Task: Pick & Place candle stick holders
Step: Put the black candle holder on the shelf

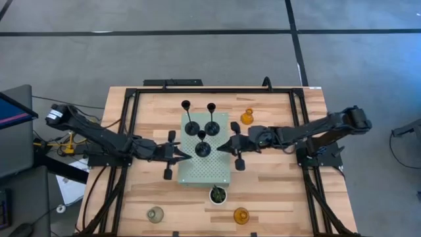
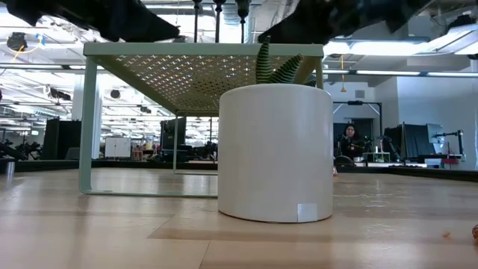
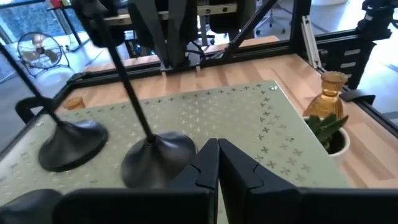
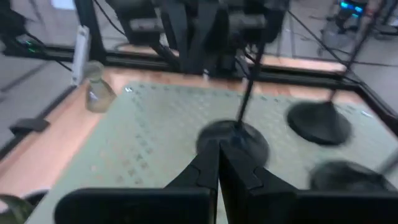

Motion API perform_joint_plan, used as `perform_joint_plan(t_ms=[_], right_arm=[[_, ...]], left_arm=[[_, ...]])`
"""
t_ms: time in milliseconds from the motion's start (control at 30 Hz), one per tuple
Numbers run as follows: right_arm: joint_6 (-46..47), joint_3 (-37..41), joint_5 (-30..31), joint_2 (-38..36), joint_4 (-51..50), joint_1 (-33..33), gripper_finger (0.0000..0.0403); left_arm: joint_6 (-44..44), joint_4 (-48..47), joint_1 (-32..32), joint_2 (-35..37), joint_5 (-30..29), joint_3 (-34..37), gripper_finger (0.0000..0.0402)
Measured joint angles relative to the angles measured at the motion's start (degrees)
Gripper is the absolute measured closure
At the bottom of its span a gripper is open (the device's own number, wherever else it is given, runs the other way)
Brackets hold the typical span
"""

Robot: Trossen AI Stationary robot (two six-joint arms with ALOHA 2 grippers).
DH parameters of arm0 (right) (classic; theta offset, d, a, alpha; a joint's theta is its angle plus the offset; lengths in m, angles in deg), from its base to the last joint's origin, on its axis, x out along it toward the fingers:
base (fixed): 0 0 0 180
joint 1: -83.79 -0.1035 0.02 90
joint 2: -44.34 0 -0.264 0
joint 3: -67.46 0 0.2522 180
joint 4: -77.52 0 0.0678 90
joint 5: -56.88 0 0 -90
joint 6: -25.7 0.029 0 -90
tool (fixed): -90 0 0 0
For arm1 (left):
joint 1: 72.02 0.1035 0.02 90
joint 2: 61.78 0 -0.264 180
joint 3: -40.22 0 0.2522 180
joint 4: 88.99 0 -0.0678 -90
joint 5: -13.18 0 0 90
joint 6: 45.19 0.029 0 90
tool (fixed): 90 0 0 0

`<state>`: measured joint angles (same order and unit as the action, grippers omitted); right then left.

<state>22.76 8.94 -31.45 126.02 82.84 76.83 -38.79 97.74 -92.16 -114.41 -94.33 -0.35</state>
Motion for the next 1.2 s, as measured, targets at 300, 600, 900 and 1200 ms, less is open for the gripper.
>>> perform_joint_plan(t_ms=[300,600,900,1200], right_arm=[[3.5,0.0,-3.6,8.3,6.9,0.6,0.0403],[6.0,-2.0,-4.8,9.5,7.6,-1.6,0.0403],[6.0,-3.6,-4.4,9.5,6.6,-2.0,0.0403],[6.0,-3.6,-4.2,9.5,6.1,-1.1,0.0403]], left_arm=[[-4.6,7.3,0.0,-8.5,0.0,0.0,0.0396],[-10.1,9.7,0.0,-11.5,-5.1,0.0,0.0396],[-11.9,11.2,0.0,-11.6,-8.4,-0.2,0.0396],[-12.7,11.3,1.1,-17.0,-8.0,-4.5,0.0396]])
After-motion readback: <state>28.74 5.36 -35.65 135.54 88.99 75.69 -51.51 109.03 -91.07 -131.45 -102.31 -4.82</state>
